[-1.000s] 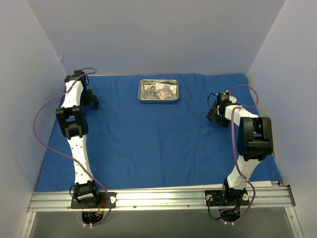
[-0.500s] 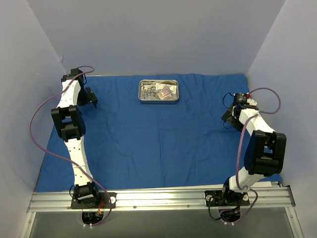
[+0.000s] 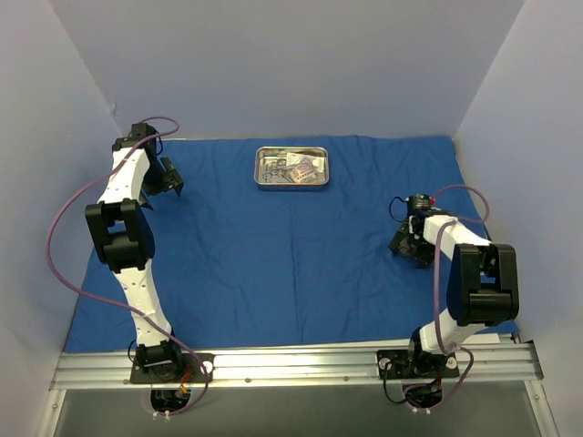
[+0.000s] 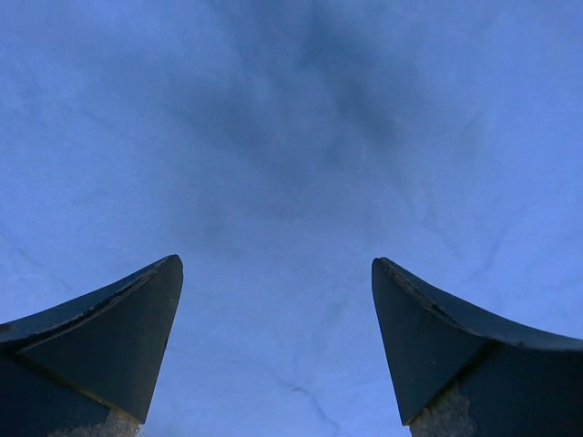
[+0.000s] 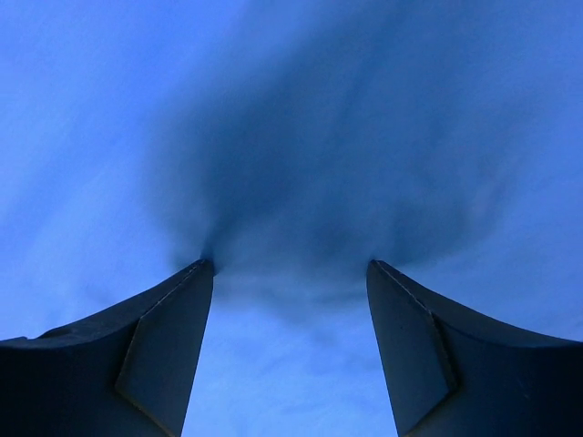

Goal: Open and lay out the surgical kit
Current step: Smooth out the surgical kit at the center of the board.

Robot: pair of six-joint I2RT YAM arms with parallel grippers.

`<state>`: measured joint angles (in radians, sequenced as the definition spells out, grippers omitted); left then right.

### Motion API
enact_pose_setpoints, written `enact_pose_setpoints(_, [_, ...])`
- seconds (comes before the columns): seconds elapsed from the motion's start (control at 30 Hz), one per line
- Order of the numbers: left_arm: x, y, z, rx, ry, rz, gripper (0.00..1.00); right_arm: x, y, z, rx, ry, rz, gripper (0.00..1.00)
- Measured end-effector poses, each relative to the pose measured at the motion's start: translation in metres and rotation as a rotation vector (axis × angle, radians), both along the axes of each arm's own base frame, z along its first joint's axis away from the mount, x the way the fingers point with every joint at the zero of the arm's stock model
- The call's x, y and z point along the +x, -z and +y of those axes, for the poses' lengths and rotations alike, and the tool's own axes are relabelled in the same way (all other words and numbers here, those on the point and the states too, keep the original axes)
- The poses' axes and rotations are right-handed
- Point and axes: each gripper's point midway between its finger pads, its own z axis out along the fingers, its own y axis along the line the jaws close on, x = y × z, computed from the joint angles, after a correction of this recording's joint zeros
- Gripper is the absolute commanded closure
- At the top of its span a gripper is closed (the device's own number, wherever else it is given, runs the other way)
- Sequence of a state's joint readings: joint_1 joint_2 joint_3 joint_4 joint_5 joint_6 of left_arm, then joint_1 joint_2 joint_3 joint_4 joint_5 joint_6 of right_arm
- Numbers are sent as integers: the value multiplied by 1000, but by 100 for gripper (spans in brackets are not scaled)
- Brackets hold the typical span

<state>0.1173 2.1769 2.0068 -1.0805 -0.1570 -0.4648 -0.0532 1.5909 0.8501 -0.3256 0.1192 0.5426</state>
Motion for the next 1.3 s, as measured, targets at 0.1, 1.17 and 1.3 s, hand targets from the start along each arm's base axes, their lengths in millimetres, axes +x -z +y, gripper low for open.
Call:
enact_pose_setpoints(0.1, [-3, 3, 0, 2, -1, 11, 6, -5, 0, 22, 4, -54, 11, 36])
enact_pose_setpoints(1.17, [-113, 69, 19, 25, -75, 241, 5, -33, -15, 165, 74, -664, 2, 35])
enact_pose_setpoints(1.3, [-124, 76, 32, 24, -120, 262, 5, -58, 2, 157, 62, -671, 76, 35])
